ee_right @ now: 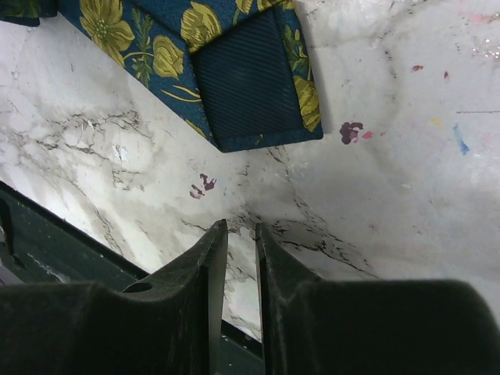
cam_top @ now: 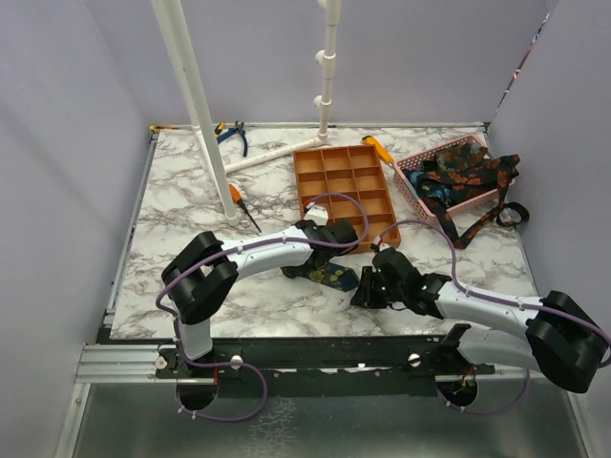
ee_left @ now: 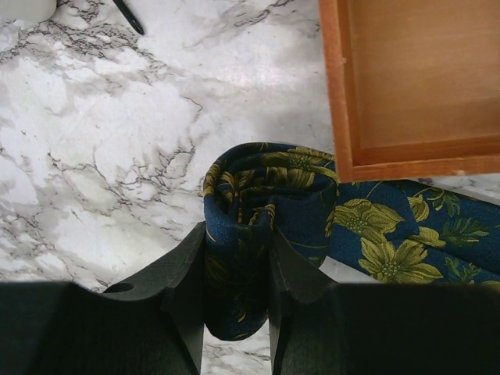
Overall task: Roll the ties
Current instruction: Roll the tie at the center of the board.
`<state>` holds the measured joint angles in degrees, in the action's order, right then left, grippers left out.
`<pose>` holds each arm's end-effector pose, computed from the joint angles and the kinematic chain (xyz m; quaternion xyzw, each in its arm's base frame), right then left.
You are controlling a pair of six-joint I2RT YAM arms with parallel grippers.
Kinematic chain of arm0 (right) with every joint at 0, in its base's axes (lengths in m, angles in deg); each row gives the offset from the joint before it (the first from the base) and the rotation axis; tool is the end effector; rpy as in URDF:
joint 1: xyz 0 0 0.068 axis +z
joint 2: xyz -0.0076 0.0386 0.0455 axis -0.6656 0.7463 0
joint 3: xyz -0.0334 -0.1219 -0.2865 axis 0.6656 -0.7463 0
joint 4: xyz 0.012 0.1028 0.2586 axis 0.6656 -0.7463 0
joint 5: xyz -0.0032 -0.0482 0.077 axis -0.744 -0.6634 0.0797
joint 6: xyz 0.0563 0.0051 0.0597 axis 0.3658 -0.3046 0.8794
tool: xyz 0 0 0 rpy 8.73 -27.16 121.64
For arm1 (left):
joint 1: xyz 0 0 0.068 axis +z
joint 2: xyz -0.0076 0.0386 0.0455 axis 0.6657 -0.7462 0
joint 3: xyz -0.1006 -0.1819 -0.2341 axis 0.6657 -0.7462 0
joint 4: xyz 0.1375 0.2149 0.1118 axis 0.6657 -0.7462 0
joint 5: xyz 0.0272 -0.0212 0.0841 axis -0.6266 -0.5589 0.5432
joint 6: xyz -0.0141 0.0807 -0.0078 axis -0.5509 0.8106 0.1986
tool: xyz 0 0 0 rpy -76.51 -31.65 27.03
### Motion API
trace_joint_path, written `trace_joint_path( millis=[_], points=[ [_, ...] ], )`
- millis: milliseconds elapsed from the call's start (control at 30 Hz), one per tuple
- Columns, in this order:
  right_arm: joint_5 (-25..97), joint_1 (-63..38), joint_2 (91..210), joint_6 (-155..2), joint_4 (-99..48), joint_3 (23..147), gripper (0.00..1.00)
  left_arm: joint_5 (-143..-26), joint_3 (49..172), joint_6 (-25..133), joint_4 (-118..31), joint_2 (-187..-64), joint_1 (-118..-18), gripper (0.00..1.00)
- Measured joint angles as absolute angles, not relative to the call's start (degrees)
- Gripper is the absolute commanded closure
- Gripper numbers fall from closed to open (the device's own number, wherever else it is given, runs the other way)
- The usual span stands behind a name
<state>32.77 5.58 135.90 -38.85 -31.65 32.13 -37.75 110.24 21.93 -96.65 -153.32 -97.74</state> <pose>0.1469 0.1679 0.1450 -0.0385 0.9382 0.2718 0.2107 0.2398 -0.2757 0.1957 0.0766 0.9391 0.1651 0.2916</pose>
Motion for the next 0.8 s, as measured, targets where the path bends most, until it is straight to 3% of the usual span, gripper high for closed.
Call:
trace_joint_path(
  millis=[67,233,800],
  points=[
    [32.45,5.58,135.18,-38.57,-31.72,31.67,0.74,-37.73,111.05,21.67,-97.04,-153.78,-98.46,0.75],
    [31.81,5.58,133.63,-37.94,-31.85,30.58,0.74,-37.69,112.68,21.25,-97.68,-154.41,-99.75,1.00],
    [30.92,5.58,130.37,-37.85,-32.75,30.47,0.74,-25.01,114.04,18.65,-112.08,-158.46,-99.99,1.00]
  ],
)
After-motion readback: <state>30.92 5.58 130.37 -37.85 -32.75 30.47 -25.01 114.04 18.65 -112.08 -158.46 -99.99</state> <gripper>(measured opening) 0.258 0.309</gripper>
